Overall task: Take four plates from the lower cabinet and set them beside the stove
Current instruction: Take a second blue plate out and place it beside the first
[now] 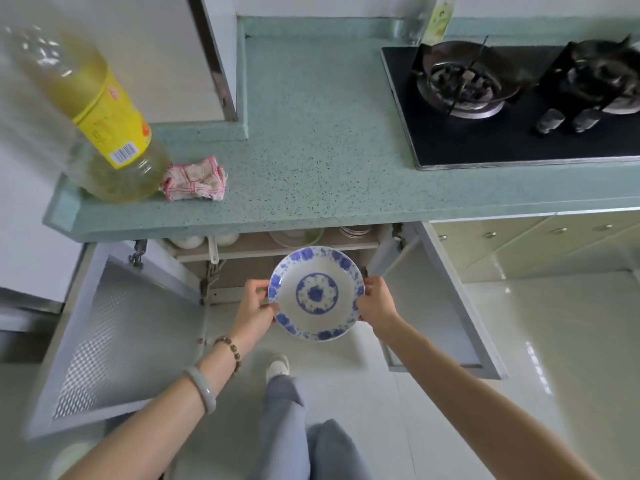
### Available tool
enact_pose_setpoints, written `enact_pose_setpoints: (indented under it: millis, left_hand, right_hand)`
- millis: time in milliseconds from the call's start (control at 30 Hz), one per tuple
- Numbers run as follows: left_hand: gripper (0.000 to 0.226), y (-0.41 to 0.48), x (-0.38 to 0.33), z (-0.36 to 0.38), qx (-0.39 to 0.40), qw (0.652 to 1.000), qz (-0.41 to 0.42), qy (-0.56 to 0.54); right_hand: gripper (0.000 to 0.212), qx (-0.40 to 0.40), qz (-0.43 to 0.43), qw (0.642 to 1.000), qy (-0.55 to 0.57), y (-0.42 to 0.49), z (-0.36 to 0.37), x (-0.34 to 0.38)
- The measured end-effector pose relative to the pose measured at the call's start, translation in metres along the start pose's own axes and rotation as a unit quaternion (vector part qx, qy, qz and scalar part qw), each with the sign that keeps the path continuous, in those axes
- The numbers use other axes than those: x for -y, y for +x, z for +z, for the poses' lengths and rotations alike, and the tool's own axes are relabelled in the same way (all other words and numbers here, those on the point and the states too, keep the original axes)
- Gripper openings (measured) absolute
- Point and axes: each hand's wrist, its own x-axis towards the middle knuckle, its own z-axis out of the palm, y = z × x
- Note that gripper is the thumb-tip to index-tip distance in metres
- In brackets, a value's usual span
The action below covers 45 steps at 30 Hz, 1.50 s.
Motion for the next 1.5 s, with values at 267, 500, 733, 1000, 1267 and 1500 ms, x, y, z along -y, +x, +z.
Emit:
enact_pose_setpoints:
  millis: [267,500,733,1000,1267,1500]
  left_hand:
    - [0.038,-0.056,-0.102,0.004,0.069,0.995,0.071,0.032]
    - [0.037,-0.061,-0.189,0.033,0.186,0.975,0.125,0.006]
    - [0.036,-0.069,-0.261,0.092,0.354,0.921,0.164,0.005]
    - [0.037,-0.101,-0.297,0.185,0.517,0.845,0.128,0.045]
    - [0.038,-0.142,-0.294,0.301,0.582,0.805,0.095,0.073]
    - [0.034,-0.176,-0.291,0.422,0.564,0.819,0.085,0.053]
  right_hand:
    - [0.037,-0.025,-0.033,0.994,0.104,-0.083,-0.077,0.046]
    - [0.03,-0.124,-0.056,0.968,0.209,-0.125,-0.141,0.07]
    - [0.031,-0.243,-0.076,0.915,0.314,-0.178,-0.198,0.067]
    - [0.031,-0.361,-0.052,0.854,0.372,-0.235,-0.25,0.025]
    - [0.032,-0.418,-0.022,0.821,0.389,-0.253,-0.324,-0.041]
    - [0.033,-0.399,-0.019,0.834,0.381,-0.241,-0.441,-0.099]
